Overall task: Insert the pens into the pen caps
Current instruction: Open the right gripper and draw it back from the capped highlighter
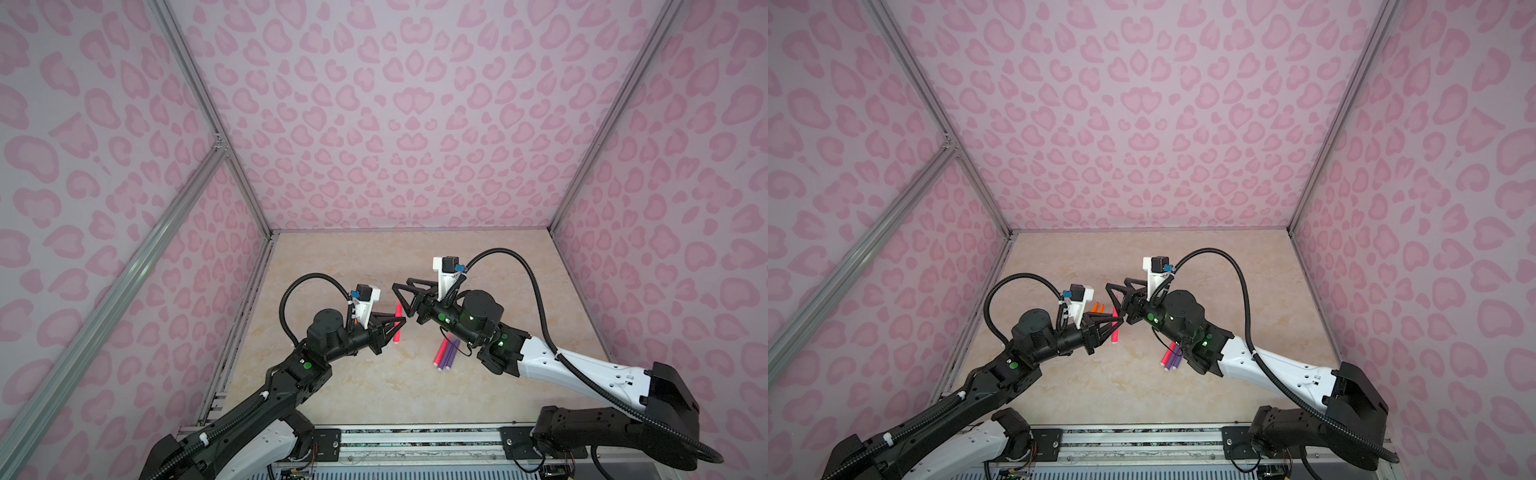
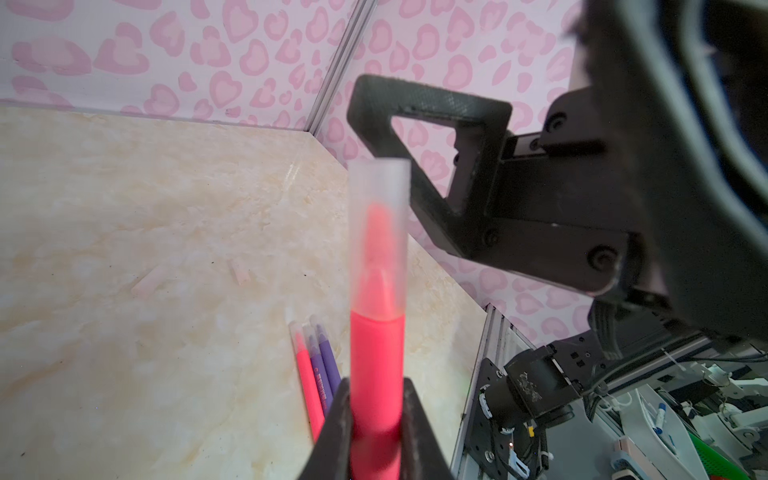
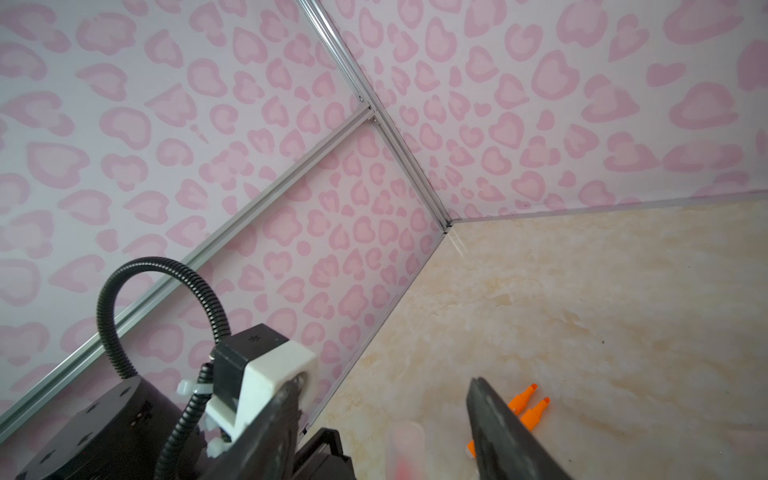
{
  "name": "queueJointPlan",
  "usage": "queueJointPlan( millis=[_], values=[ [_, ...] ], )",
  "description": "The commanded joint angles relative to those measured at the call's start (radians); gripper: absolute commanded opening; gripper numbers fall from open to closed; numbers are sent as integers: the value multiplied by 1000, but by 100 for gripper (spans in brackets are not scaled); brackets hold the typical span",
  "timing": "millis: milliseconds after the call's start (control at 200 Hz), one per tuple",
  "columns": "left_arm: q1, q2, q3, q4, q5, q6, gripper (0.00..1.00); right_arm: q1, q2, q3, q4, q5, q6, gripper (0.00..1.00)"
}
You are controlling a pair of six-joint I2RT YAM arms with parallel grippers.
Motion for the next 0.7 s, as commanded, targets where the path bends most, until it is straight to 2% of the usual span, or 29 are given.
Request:
queueJointPlan(
  millis=[0,95,255,520,695],
  values=[
    [0,-6,8,16,-29,15,4,-13,45,92,-260,91,67,59],
    [0,-7,11,-5,-64,21,4,-14,89,164,-359,101,77,55],
    [0,7,17,-20,-85,26,4,-13,149,229,-396,47,68,45],
    [-1,32,24,-20,-85,27,3,-6,173,276,-422,37,42,44],
    [-1,32,23,-19,-85,29,4,-1,205,310,-451,29,32,29]
  ],
)
